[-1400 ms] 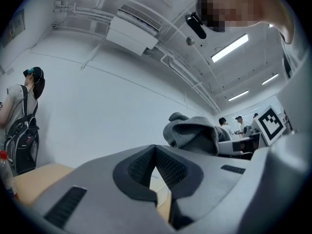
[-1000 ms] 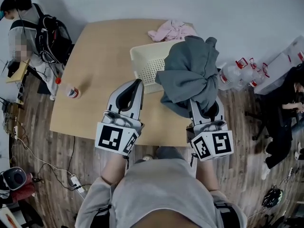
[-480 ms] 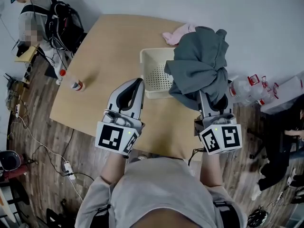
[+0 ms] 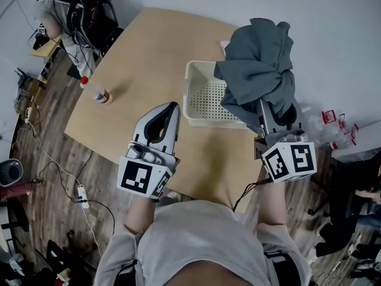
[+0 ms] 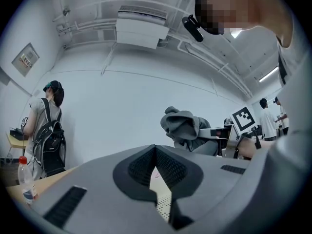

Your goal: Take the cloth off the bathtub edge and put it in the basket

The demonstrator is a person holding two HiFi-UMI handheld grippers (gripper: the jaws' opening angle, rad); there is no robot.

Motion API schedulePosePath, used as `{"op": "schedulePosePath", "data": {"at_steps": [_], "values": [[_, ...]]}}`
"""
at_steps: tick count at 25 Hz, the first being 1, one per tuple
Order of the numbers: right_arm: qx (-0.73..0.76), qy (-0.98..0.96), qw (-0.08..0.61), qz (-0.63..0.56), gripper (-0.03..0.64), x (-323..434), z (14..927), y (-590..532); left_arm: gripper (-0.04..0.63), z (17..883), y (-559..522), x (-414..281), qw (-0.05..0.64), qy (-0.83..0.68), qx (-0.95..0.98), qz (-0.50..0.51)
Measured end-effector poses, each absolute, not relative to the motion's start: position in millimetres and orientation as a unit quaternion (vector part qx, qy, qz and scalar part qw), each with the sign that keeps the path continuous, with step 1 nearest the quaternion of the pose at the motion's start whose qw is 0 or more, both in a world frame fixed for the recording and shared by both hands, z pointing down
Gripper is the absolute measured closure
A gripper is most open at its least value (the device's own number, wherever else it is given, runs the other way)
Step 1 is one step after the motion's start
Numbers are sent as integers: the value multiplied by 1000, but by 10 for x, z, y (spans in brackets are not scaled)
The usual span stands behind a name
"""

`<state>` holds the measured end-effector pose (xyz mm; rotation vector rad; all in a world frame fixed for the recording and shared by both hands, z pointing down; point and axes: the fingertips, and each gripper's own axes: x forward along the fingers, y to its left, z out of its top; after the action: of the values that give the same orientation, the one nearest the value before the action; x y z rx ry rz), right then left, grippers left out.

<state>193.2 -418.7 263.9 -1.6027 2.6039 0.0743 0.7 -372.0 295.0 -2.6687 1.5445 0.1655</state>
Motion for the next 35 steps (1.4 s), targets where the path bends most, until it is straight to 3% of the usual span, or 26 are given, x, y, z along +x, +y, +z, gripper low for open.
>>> {"op": "schedulePosePath", "data": {"at_steps": [10,35], "values": [[-476,879,-13,2,416,1765,3071,-4783,598,3098,-3786,-119,7,539,-841,34],[-313,896,-311,-53,416,1171,5053,-5387,598,3425,-3801,-452,-23,601,-799,9]]}}
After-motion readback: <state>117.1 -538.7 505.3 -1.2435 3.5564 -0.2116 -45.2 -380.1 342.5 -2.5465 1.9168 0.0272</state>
